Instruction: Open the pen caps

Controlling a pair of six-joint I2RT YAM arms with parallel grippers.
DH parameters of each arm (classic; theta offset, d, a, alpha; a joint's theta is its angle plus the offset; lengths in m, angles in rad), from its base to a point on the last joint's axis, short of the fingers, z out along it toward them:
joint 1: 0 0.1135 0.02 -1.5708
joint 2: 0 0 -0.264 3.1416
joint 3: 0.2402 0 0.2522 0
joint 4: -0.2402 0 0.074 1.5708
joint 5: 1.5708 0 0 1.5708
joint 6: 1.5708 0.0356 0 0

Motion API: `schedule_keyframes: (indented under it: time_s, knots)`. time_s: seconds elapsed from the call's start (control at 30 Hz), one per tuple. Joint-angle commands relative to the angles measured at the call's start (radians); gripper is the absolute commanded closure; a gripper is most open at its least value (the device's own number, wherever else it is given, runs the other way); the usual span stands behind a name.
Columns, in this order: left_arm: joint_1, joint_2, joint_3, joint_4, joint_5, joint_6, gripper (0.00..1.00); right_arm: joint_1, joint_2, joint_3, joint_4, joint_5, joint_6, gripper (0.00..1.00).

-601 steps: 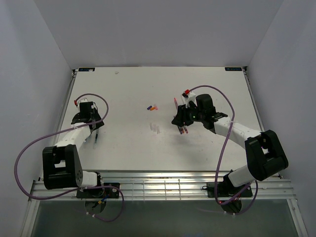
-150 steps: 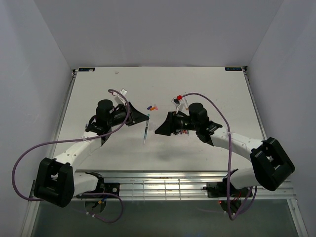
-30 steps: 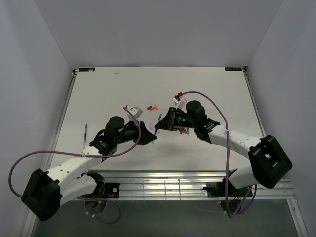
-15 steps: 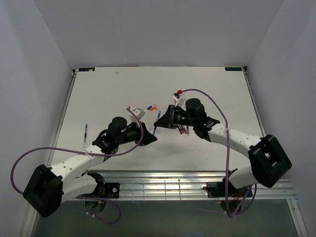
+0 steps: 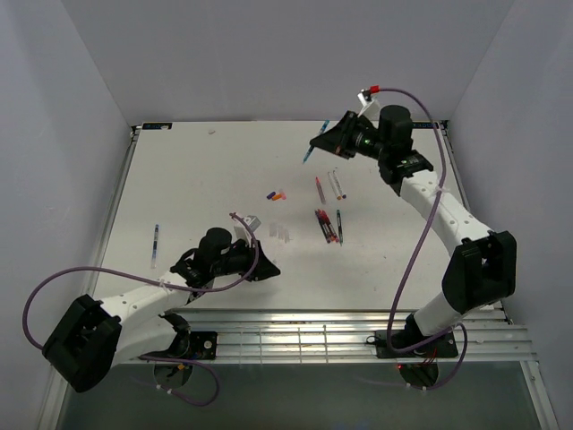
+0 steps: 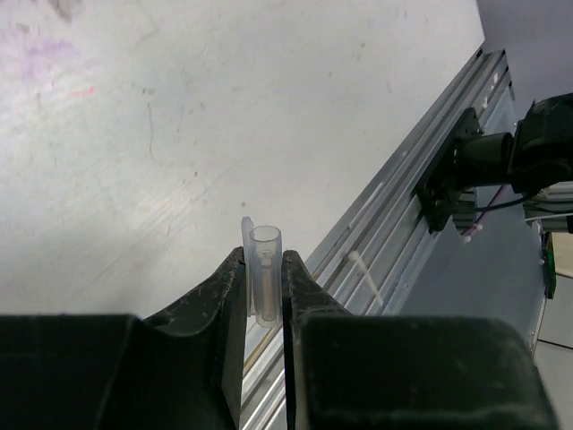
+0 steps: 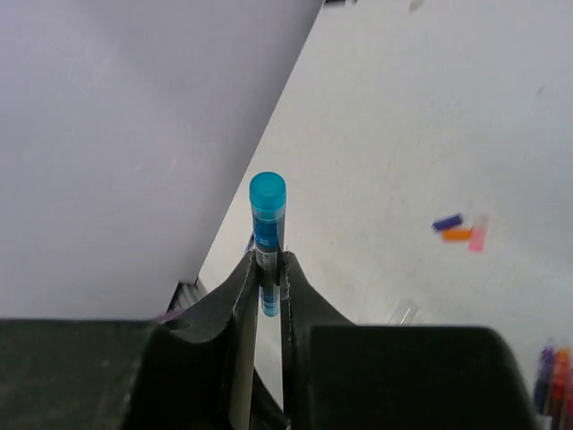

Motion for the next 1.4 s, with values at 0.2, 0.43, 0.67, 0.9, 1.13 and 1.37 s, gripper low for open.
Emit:
schedule_keyframes:
  time_s: [0.2, 0.43, 0.67, 0.9, 1.13, 1.37]
  knots:
    - [-0.005, -0.041, 0.019, -0.088, -0.125, -0.03, 1.0, -0.054, -0.028, -0.07, -0.086, -0.01, -0.154, 0.92]
    - [0.015, 0.153, 0.274, -0.251, -0.271, 0.085, 1.0, -0.088, -0.011, -0.116, -0.377, 0.132, -0.38, 0.92]
    - [0.138, 0.305, 0.404, -0.234, -0.222, 0.111, 1.0, -0.117, 0.047, -0.176, -0.466, 0.205, -0.469, 0.92]
    - [0.309, 0.408, 0.412, -0.127, -0.066, 0.144, 0.96, -0.134, 0.152, -0.205, -0.47, 0.2, -0.506, 0.92]
    - [0.323, 0.56, 0.417, -0.033, 0.065, 0.107, 0.83, -0.154, 0.186, -0.205, -0.456, 0.211, -0.518, 0.92]
    - [0.323, 0.66, 0.429, 0.033, 0.112, 0.064, 0.79, -0.16, 0.245, -0.207, -0.428, 0.2, -0.532, 0.91]
